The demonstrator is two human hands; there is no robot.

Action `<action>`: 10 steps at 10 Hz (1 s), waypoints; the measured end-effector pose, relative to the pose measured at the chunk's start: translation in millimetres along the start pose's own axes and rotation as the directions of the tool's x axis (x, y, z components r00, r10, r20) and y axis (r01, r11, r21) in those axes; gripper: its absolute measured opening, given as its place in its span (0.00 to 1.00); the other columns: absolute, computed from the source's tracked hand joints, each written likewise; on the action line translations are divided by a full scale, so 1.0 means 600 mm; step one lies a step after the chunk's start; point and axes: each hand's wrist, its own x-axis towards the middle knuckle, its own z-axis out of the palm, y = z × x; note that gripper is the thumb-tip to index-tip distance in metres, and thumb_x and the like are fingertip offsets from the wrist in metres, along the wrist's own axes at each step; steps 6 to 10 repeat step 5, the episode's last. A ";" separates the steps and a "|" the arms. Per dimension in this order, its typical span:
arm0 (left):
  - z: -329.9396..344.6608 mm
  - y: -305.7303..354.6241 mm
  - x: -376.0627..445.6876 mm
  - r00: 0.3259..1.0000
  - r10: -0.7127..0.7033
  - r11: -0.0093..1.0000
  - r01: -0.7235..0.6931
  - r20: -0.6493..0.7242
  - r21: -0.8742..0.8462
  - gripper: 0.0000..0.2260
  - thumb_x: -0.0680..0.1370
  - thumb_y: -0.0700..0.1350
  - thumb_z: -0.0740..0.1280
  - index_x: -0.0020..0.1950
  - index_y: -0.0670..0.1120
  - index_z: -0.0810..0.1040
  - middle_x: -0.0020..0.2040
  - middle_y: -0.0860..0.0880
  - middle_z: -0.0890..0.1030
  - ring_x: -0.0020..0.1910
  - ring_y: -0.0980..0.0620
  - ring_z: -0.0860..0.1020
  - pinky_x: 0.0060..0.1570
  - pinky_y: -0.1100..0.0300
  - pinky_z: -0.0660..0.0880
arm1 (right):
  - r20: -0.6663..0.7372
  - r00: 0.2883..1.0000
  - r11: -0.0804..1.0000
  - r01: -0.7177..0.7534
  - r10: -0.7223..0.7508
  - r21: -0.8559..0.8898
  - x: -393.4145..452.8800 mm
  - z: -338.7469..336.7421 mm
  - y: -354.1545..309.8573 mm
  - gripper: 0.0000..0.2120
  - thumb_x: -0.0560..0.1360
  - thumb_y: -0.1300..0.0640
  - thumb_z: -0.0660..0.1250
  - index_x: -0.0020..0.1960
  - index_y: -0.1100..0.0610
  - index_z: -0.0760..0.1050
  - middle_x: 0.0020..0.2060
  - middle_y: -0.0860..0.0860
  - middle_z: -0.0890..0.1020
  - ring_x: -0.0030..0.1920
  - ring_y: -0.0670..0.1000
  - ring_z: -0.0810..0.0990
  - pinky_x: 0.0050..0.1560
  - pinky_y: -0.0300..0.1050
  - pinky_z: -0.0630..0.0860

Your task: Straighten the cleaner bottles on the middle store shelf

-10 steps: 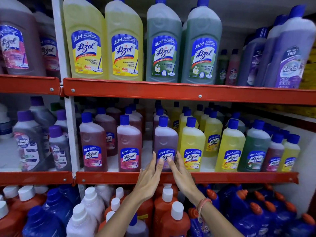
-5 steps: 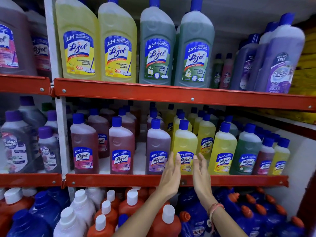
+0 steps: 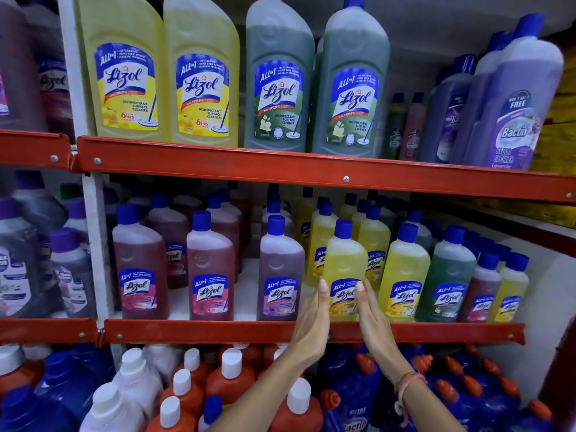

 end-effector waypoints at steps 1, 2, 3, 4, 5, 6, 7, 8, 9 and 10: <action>-0.001 0.005 -0.005 1.000 -0.004 1.000 0.004 -0.014 -0.013 0.30 0.64 0.83 0.43 0.60 0.75 0.65 0.67 0.58 0.75 0.68 0.57 0.72 0.73 0.50 0.66 | -0.007 1.000 1.000 -0.008 0.008 -0.021 0.001 -0.003 0.004 0.31 0.76 0.34 0.48 0.77 0.42 0.52 0.74 0.43 0.63 0.71 0.44 0.63 0.68 0.43 0.58; -0.001 0.004 -0.004 1.000 -0.010 1.000 0.010 -0.029 -0.023 0.27 0.63 0.83 0.43 0.56 0.77 0.66 0.65 0.58 0.76 0.67 0.56 0.73 0.72 0.50 0.67 | -0.012 1.000 1.000 -0.012 0.012 -0.023 0.003 -0.005 0.008 0.32 0.74 0.31 0.48 0.76 0.40 0.52 0.74 0.42 0.63 0.75 0.48 0.61 0.71 0.47 0.58; -0.002 -0.004 -0.001 1.000 -0.005 1.000 0.005 -0.009 0.000 0.30 0.68 0.81 0.42 0.63 0.75 0.69 0.67 0.57 0.76 0.68 0.55 0.73 0.72 0.46 0.67 | 0.000 1.000 1.000 -0.009 0.009 -0.027 0.000 -0.008 0.006 0.32 0.74 0.30 0.48 0.76 0.39 0.52 0.74 0.41 0.62 0.75 0.48 0.61 0.73 0.49 0.57; -0.010 0.005 -0.010 0.999 -0.010 0.998 0.007 0.034 0.067 0.38 0.68 0.80 0.43 0.73 0.67 0.64 0.72 0.55 0.73 0.71 0.55 0.70 0.74 0.47 0.64 | 0.028 1.000 1.000 -0.006 0.007 -0.029 0.001 -0.011 0.008 0.32 0.74 0.31 0.49 0.76 0.39 0.52 0.75 0.42 0.60 0.74 0.46 0.61 0.74 0.49 0.57; -0.024 0.017 -0.027 0.998 0.048 0.980 -0.054 0.035 0.190 0.36 0.73 0.76 0.45 0.77 0.62 0.57 0.78 0.56 0.64 0.77 0.55 0.61 0.78 0.47 0.57 | -0.026 0.999 0.996 0.044 -0.046 -0.073 0.003 -0.011 -0.001 0.31 0.76 0.38 0.57 0.76 0.46 0.56 0.73 0.45 0.66 0.68 0.42 0.65 0.67 0.43 0.62; -0.024 0.017 -0.027 0.998 0.048 0.980 -0.054 0.035 0.190 0.36 0.73 0.76 0.45 0.77 0.62 0.57 0.78 0.56 0.64 0.77 0.55 0.61 0.78 0.47 0.57 | -0.026 0.999 0.996 0.044 -0.046 -0.073 0.003 -0.011 -0.001 0.31 0.76 0.38 0.57 0.76 0.46 0.56 0.73 0.45 0.66 0.68 0.42 0.65 0.67 0.43 0.62; -0.024 0.017 -0.027 0.998 0.048 0.980 -0.054 0.035 0.190 0.36 0.73 0.76 0.45 0.77 0.62 0.57 0.78 0.56 0.64 0.77 0.55 0.61 0.78 0.47 0.57 | -0.026 0.999 0.996 0.044 -0.046 -0.073 0.003 -0.011 -0.001 0.31 0.76 0.38 0.57 0.76 0.46 0.56 0.73 0.45 0.66 0.68 0.42 0.65 0.67 0.43 0.62; -0.024 0.017 -0.027 0.998 0.048 0.980 -0.054 0.035 0.190 0.36 0.73 0.76 0.45 0.77 0.62 0.57 0.78 0.56 0.64 0.77 0.55 0.61 0.78 0.47 0.57 | -0.026 0.999 0.996 0.044 -0.046 -0.073 0.003 -0.011 -0.001 0.31 0.76 0.38 0.57 0.76 0.46 0.56 0.73 0.45 0.66 0.68 0.42 0.65 0.67 0.43 0.62; -0.024 0.017 -0.027 0.998 0.048 0.980 -0.054 0.035 0.190 0.36 0.73 0.76 0.45 0.77 0.62 0.57 0.78 0.56 0.64 0.77 0.55 0.61 0.78 0.47 0.57 | -0.026 0.999 0.996 0.044 -0.046 -0.073 0.003 -0.011 -0.001 0.31 0.76 0.38 0.57 0.76 0.46 0.56 0.73 0.45 0.66 0.68 0.42 0.65 0.67 0.43 0.62; -0.024 0.017 -0.027 0.998 0.048 0.980 -0.054 0.035 0.190 0.36 0.73 0.76 0.45 0.77 0.62 0.57 0.78 0.56 0.64 0.77 0.55 0.61 0.78 0.47 0.57 | -0.026 0.999 0.996 0.044 -0.046 -0.073 0.003 -0.011 -0.001 0.31 0.76 0.38 0.57 0.76 0.46 0.56 0.73 0.45 0.66 0.68 0.42 0.65 0.67 0.43 0.62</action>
